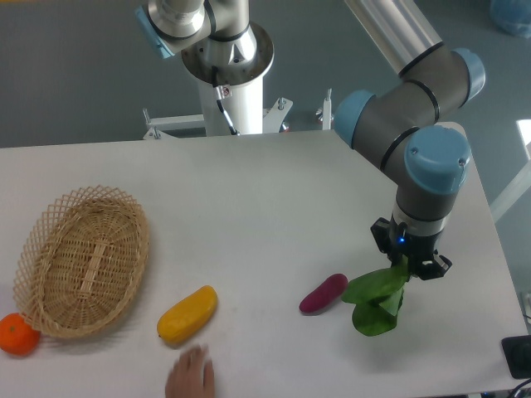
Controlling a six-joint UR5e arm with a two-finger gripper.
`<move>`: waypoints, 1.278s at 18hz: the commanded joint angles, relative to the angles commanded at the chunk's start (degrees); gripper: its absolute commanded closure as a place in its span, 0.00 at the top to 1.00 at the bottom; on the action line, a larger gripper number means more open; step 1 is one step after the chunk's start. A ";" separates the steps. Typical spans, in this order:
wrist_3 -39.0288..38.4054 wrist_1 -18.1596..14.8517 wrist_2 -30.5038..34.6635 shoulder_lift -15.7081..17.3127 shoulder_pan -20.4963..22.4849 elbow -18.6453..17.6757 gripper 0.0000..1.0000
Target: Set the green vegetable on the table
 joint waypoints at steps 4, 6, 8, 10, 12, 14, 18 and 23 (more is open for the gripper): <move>0.00 0.00 0.00 0.26 0.00 -0.26 0.30; 0.00 0.00 -0.09 0.44 0.00 -0.17 0.30; 0.00 -0.09 -0.09 0.35 0.09 -0.09 0.30; 0.00 -0.17 -0.26 0.44 0.09 -0.18 0.29; 0.00 -0.09 -0.53 0.44 0.26 -0.18 0.29; 0.00 -0.17 -0.53 0.44 0.26 -0.18 0.29; 0.00 -0.17 -0.62 0.44 0.26 -0.26 0.29; 0.00 -0.09 -0.62 0.61 0.26 -0.96 0.29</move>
